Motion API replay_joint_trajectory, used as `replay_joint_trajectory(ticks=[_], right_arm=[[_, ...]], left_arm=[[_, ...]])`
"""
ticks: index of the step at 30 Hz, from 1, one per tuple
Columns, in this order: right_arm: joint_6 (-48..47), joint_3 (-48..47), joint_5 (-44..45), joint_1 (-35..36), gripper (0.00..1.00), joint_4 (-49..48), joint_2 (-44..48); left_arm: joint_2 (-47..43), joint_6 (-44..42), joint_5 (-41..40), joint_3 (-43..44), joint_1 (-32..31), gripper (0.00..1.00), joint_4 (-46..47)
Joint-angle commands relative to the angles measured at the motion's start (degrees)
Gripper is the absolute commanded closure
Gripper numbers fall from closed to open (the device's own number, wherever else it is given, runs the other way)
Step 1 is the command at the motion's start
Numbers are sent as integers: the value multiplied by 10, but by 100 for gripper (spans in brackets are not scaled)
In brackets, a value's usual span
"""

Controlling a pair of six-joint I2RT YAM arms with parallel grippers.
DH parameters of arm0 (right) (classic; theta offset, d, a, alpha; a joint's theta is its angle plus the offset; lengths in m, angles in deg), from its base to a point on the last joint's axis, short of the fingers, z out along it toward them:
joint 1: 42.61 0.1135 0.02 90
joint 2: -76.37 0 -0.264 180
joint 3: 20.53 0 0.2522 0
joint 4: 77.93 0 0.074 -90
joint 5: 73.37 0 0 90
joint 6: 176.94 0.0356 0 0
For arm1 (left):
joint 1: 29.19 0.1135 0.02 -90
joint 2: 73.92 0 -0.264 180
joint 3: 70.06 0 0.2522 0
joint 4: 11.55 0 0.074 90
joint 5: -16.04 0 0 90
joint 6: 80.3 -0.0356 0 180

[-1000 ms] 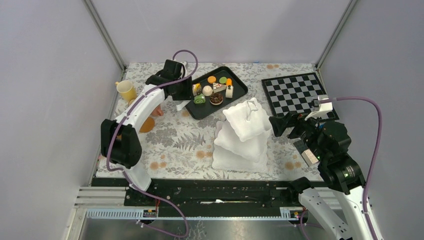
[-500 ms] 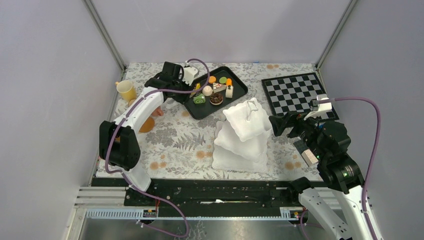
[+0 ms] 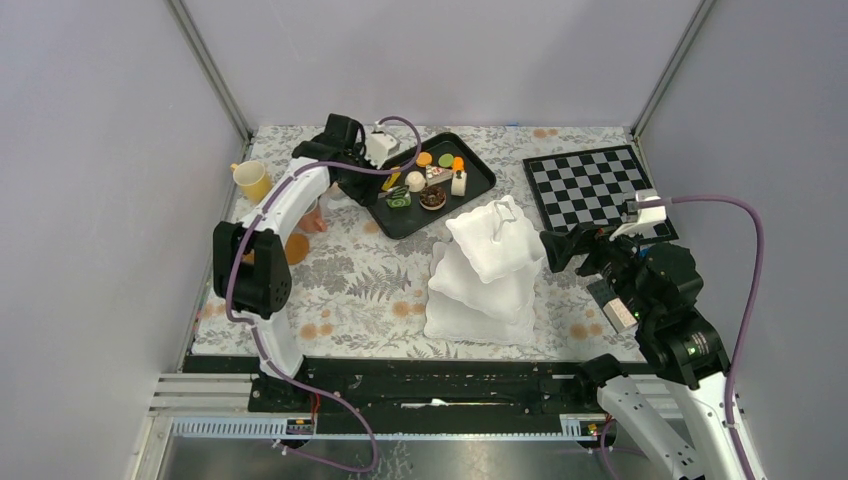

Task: Serve the afternoon tea

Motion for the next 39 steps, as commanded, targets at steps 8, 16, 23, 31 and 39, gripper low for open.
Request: replay_joint_trajectory(ticks=[8, 16, 23, 31, 39], right_arm=[[-4, -16, 12, 5, 2, -13, 2], [2, -15, 6, 4, 2, -13, 2], [9, -14, 4, 4, 2, -13, 0], [13, -15, 7, 4, 2, -12, 9], [25, -14, 2, 4, 2, -12, 14]], left_arm=[[59, -19, 24, 65, 1, 43, -20], [90, -22, 17, 89, 1, 42, -28], [100, -24, 25, 87, 6, 40, -22], [104, -15, 35, 84, 6, 46, -20], [68, 14, 30, 57, 6, 65, 4]])
